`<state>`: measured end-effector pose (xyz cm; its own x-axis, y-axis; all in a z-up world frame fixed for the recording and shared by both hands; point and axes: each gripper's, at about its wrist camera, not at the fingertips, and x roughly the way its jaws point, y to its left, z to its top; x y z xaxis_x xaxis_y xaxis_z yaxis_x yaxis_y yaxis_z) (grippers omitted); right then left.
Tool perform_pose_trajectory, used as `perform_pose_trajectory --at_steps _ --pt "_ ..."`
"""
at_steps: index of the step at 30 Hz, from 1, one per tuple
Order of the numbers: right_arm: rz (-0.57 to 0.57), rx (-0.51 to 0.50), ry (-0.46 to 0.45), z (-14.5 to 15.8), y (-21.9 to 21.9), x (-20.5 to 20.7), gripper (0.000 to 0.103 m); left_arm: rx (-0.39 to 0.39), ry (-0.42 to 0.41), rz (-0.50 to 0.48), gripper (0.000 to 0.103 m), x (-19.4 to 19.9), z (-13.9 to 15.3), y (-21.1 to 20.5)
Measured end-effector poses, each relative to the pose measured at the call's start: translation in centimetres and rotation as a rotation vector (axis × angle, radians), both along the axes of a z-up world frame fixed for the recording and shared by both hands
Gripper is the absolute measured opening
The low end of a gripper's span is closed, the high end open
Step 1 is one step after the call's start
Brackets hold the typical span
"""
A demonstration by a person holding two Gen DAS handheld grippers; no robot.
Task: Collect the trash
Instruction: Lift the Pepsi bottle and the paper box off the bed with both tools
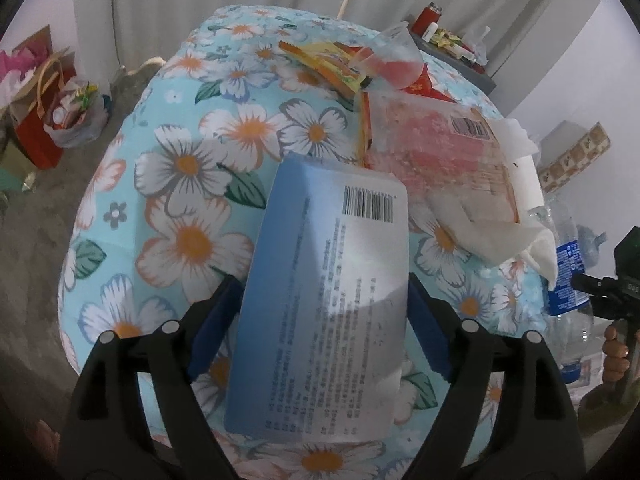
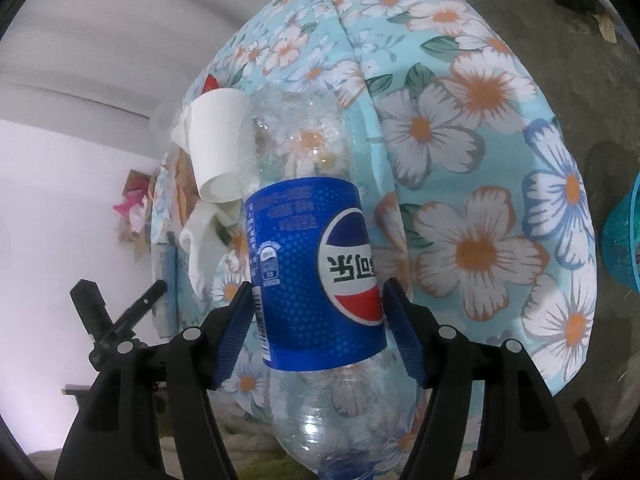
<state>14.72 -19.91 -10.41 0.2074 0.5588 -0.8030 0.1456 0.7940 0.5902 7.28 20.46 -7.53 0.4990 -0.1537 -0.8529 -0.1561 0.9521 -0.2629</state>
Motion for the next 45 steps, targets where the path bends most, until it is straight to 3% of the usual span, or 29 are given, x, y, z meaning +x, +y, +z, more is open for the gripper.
perform_pose_trajectory --at_steps 13,20,38,45 --pt "0.027 0.008 0.012 -1.1 0.2 0.5 0.067 0.082 -0.004 -0.037 0.080 2.1 -0.7 -1.2" --pt "0.020 0.014 0.006 -1.5 0.4 0.7 0.067 0.145 -0.008 -0.036 0.070 2.1 -0.7 -1.9" --pt "0.025 -0.004 -0.013 -1.2 0.6 -0.1 0.067 0.178 -0.033 -0.025 0.069 1.1 -0.1 -2.0" --pt "-0.001 0.008 -0.019 -1.1 0.2 -0.6 0.062 0.219 -0.053 -0.034 0.069 0.6 0.4 -2.3"
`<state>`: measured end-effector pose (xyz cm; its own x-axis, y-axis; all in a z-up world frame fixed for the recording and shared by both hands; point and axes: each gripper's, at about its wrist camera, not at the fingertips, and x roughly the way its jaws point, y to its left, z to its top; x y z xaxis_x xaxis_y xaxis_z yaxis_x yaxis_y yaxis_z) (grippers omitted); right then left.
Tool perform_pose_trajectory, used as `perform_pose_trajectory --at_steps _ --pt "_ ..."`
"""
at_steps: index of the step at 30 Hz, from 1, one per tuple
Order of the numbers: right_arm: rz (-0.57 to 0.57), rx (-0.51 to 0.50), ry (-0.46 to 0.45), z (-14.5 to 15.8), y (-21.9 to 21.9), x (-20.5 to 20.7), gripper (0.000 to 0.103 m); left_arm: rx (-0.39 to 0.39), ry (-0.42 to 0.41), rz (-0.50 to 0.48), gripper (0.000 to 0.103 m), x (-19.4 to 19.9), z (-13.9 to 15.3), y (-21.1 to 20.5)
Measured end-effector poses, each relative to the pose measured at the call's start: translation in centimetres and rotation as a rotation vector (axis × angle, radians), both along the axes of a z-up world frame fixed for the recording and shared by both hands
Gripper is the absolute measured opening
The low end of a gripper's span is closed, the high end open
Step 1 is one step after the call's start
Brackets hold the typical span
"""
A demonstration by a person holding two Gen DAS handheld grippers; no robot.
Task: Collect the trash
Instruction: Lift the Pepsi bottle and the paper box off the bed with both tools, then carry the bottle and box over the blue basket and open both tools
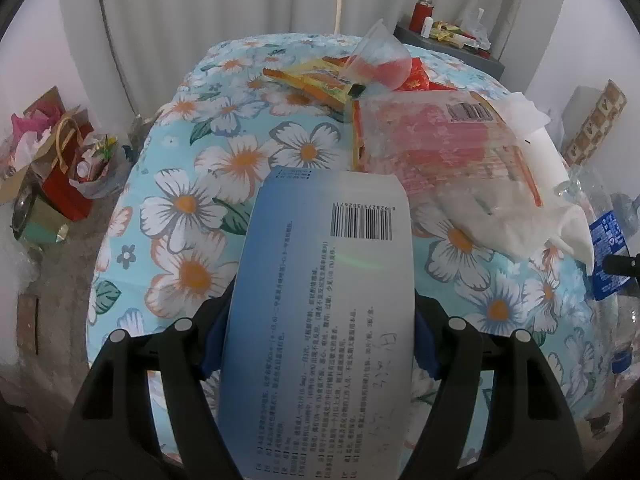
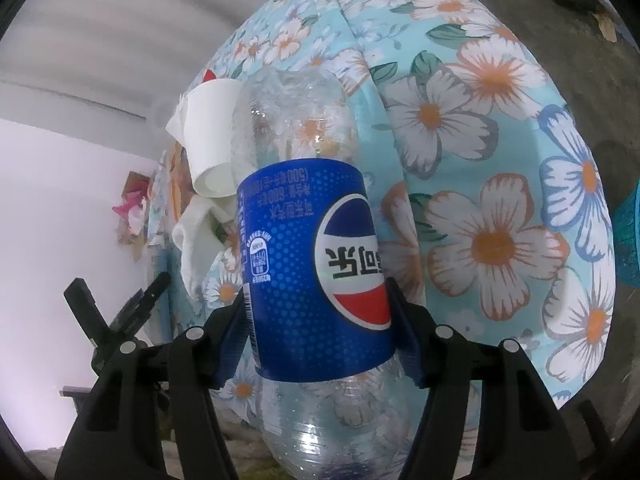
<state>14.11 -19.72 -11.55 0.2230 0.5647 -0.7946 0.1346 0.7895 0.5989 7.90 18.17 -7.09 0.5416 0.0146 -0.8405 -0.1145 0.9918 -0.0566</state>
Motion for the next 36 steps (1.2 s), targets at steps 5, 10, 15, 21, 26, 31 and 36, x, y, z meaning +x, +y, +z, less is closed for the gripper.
perform_pose_trajectory --at_steps 5,10,15,21,26,31,36 --pt "-0.012 0.014 -0.012 0.2 -0.5 -0.7 0.061 0.024 -0.017 -0.003 0.069 -0.4 0.5 0.0" --pt "-0.022 0.027 -0.033 0.8 -0.9 -1.4 0.060 0.035 -0.039 -0.006 0.069 -0.9 1.2 -0.2" --pt "-0.033 0.038 -0.062 1.6 -1.4 -2.2 0.060 0.034 -0.073 -0.011 0.069 -1.7 2.4 -0.5" --pt "-0.065 0.055 -0.102 2.9 -1.9 -3.3 0.059 0.029 -0.163 -0.065 0.069 -2.6 5.4 -1.3" --pt "-0.115 0.080 -0.161 4.0 -2.7 -5.4 0.059 0.005 -0.232 -0.165 0.069 -2.4 7.9 -3.3" --pt "-0.192 0.110 -0.237 5.1 -4.7 -7.6 0.059 -0.028 -0.250 -0.309 0.069 -1.3 9.6 -7.5" --pt "-0.256 0.152 -0.297 6.2 -7.0 -10.0 0.059 -0.074 -0.248 -0.447 0.069 -0.4 10.9 -12.5"
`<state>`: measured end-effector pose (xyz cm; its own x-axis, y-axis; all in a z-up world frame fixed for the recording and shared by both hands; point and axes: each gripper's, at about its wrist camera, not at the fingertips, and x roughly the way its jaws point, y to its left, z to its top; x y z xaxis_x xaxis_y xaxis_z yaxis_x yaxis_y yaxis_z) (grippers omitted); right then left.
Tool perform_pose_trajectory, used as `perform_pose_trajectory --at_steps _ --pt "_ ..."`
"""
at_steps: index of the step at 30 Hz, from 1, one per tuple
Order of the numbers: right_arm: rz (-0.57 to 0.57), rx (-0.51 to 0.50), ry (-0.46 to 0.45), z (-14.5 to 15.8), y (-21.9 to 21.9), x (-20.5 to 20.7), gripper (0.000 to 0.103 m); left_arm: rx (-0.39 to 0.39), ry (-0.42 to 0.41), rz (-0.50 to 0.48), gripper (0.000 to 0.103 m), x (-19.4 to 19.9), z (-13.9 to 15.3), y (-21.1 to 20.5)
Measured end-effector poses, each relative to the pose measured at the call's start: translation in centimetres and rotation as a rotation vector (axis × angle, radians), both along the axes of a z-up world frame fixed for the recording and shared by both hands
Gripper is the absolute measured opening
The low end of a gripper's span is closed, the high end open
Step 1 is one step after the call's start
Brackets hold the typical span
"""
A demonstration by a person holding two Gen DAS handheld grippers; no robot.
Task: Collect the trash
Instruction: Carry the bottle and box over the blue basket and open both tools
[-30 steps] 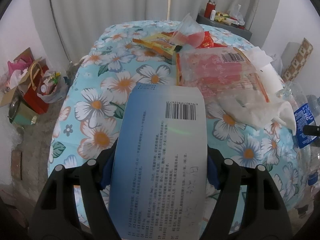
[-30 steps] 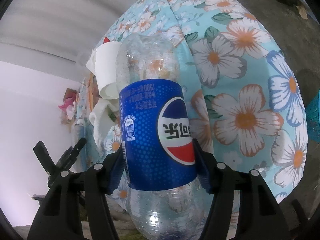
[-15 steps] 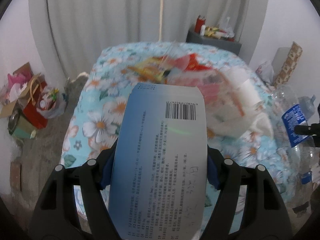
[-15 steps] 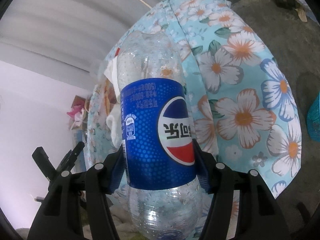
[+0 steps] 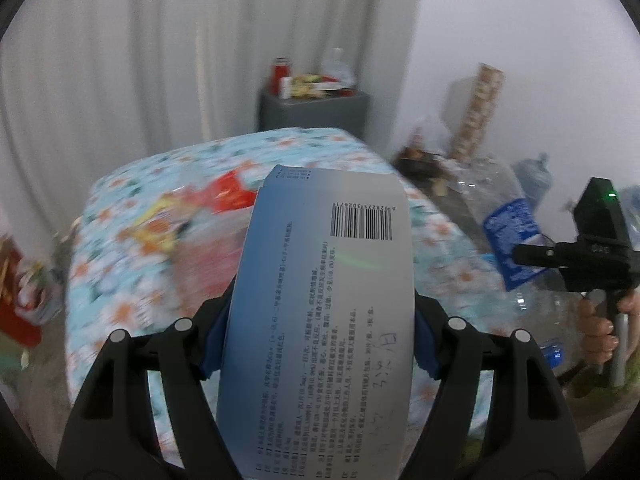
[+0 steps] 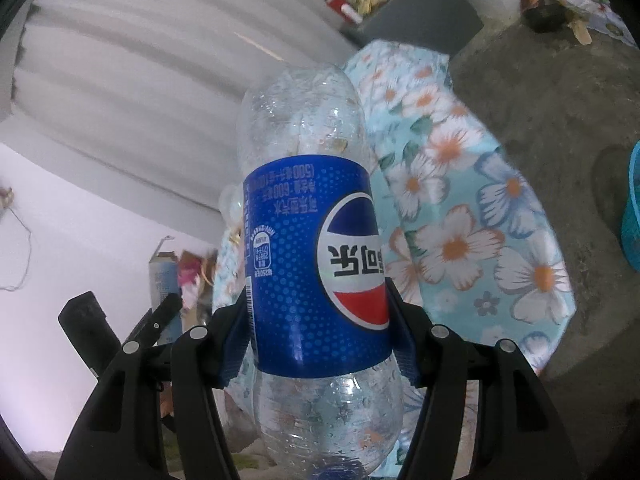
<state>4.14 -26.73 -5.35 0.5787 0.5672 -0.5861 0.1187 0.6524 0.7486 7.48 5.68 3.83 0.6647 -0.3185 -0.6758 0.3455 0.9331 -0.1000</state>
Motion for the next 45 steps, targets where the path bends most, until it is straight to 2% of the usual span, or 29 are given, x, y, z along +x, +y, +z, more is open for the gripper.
perform_pose_trajectory --at_steps 12,17,27,36,42,45 --pt "-0.099 0.058 -0.039 0.6 -3.8 -1.6 0.059 0.007 -0.040 -0.184 0.069 1.7 2.4 -8.7" --pt "-0.126 0.078 -0.041 0.3 -5.0 -2.3 0.059 0.015 -0.032 -0.242 0.069 2.1 2.2 -11.9" --pt "-0.167 0.124 -0.054 -0.2 -6.8 -3.6 0.059 0.037 -0.013 -0.309 0.069 2.7 1.5 -15.9" --pt "-0.251 0.159 -0.056 -1.4 -10.2 -5.9 0.059 0.038 0.035 -0.404 0.069 3.7 0.5 -21.4" --pt "-0.376 0.160 -0.032 -2.8 -13.7 -7.8 0.059 0.037 0.097 -0.506 0.069 5.5 -1.2 -27.9" --pt "-0.455 0.141 0.013 -4.3 -15.5 -8.9 0.059 0.051 0.150 -0.562 0.069 6.8 -3.0 -31.9"
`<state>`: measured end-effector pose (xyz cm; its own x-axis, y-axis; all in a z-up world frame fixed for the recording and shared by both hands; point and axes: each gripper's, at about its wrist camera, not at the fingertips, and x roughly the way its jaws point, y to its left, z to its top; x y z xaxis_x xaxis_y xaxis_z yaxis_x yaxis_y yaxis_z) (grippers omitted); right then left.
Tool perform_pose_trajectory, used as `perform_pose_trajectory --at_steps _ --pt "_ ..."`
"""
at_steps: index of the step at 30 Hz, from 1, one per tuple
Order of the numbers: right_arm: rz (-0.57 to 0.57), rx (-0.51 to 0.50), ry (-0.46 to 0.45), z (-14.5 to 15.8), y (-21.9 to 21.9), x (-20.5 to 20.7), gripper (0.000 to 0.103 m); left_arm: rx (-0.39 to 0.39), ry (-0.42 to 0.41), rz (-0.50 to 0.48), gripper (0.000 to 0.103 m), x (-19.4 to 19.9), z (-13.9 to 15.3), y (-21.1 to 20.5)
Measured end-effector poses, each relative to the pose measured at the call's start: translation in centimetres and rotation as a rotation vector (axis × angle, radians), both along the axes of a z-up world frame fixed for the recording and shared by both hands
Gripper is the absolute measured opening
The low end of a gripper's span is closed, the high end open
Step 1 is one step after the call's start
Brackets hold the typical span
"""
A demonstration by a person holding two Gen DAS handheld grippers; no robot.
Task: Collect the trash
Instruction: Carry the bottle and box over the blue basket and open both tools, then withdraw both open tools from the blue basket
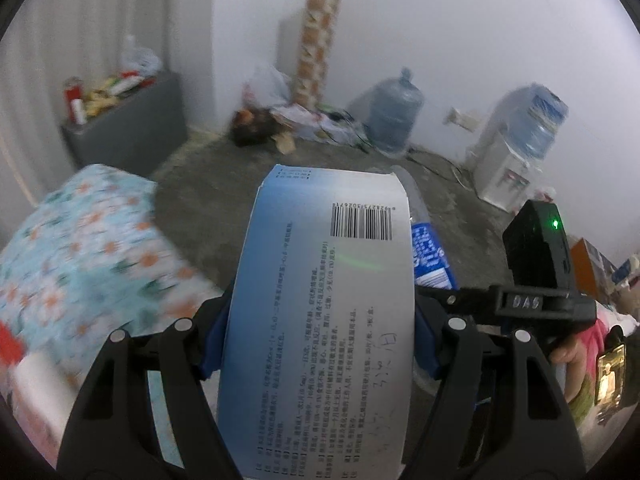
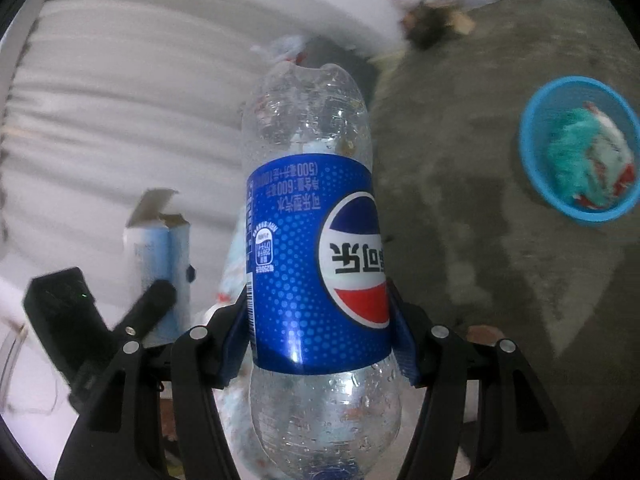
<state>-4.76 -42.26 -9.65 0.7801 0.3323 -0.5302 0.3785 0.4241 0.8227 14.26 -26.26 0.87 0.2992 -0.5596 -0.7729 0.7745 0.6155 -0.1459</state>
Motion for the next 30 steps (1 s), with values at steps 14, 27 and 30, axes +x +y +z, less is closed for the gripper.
perform_pose_trajectory --at_steps 14,27,30 --pt "-0.433 0.175 0.287 -12.7 -11.7 -5.1 0.060 0.259 0.220 -0.272 0.069 2.7 -14.0 -21.2" --pt "-0.683 0.423 0.252 -20.5 -14.9 -6.9 0.078 0.255 0.299 -0.267 0.085 4.4 -17.7 -26.8" --pt "-0.697 0.397 0.254 -19.6 -14.0 -8.2 0.078 0.214 0.267 -0.268 0.085 4.5 -14.9 -24.8"
